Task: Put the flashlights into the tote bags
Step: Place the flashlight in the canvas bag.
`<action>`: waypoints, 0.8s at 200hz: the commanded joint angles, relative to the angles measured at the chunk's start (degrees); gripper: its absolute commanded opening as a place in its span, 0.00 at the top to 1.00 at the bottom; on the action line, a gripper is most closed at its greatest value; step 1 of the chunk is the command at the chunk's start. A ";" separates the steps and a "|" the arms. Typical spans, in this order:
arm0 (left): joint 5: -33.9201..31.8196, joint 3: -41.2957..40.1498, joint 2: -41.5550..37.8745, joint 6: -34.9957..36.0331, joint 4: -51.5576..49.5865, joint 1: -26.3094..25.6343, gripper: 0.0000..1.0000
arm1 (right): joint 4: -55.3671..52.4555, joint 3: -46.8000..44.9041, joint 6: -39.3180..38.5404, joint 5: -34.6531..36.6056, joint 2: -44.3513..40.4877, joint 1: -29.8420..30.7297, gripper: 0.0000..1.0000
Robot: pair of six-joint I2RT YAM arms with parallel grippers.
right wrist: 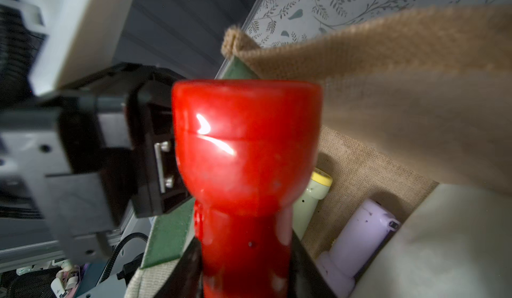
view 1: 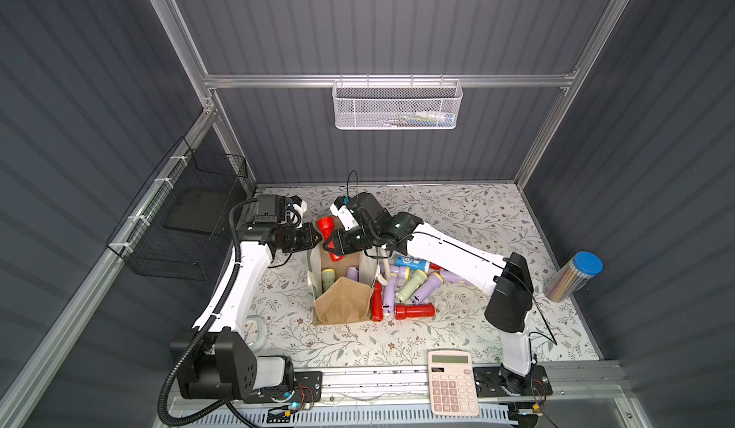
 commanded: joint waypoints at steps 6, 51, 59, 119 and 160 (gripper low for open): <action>2.01 0.10 -0.75 -0.69 0.03 0.09 0.80 | -0.83 -0.88 -0.01 -0.63 0.27 0.85 0.77; 0.77 -0.16 -1.57 -1.19 0.51 0.10 0.81 | -1.98 -4.32 2.30 1.27 0.18 0.72 0.77; 0.61 -0.29 -1.82 -1.42 0.80 0.10 0.81 | -2.41 -4.42 2.48 2.04 0.18 0.76 0.76; 0.98 -0.62 -2.01 -1.92 1.35 0.17 0.81 | -11.19 -1.23 1.01 6.35 4.32 0.32 0.75; 1.31 -0.65 -1.24 -1.87 1.26 0.18 0.80 | -15.72 1.11 0.11 6.69 9.15 0.23 0.72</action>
